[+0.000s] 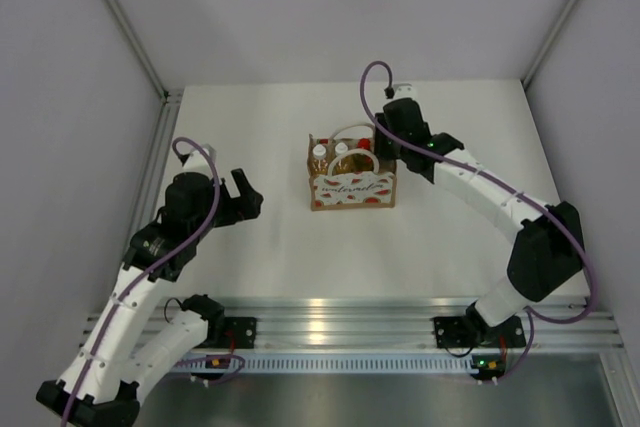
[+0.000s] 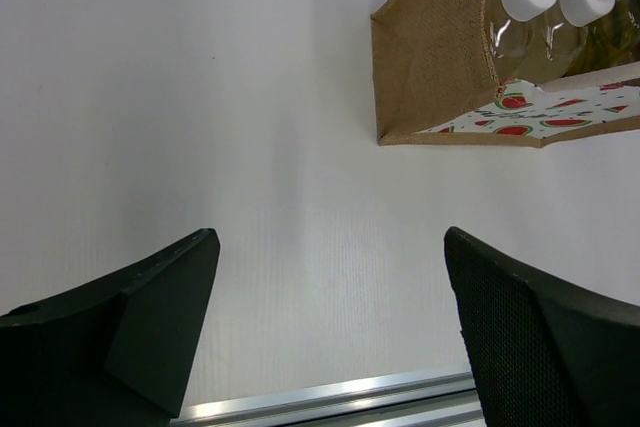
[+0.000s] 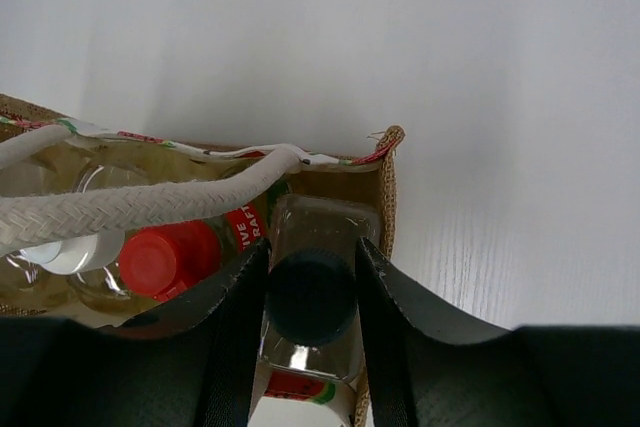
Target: Take the personal care products out of the canvas bag
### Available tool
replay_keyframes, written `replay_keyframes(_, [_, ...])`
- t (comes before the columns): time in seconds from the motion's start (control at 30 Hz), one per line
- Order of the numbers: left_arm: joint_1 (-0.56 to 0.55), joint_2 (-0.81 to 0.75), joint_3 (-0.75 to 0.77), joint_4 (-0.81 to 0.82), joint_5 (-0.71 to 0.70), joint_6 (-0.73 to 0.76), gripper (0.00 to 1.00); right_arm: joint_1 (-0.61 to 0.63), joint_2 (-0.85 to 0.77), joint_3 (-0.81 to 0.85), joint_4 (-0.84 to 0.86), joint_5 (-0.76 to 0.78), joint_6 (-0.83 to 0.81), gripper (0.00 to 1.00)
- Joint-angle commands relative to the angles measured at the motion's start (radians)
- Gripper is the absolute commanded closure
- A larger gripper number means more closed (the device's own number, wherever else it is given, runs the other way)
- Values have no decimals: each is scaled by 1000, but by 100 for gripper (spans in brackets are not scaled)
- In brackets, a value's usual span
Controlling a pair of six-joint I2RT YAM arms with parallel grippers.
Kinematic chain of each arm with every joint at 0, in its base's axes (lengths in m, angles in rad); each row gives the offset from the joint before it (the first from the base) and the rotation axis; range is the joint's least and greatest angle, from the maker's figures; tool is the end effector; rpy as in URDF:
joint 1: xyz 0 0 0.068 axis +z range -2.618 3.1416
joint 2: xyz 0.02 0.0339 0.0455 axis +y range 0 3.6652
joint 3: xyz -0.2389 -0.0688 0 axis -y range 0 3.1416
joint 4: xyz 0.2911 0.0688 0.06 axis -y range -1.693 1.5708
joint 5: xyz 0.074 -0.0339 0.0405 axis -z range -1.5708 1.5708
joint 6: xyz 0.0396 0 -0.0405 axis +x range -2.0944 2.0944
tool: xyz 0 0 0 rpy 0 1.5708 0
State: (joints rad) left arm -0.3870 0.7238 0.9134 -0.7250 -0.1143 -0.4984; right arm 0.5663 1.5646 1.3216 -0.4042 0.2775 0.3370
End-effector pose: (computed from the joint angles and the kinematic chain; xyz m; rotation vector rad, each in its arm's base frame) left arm 0.1990 -0.0762 0.3277 -0.1877 2.1210 -0.4092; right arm 0.3475 0.2081 0.2730 -0.0994 2.1943 0.2007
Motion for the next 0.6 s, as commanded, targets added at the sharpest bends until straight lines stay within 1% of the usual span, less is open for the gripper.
replay_keyframes(0.0, [-3,-6,-16,21,-16,15,2,26,20,-21,19,38,39,61])
replay_keyframes(0.17, [-1,-15,-19,21,-16,14,2,30,43,-30,-1,89,63,61])
replay_keyframes(0.33, [-1,-18,-22,22,-16,12,2,46,49,-70,-4,107,88,60])
replay_keyframes(0.57, [-3,-14,-22,24,-12,14,2,61,75,-81,-13,141,99,58])
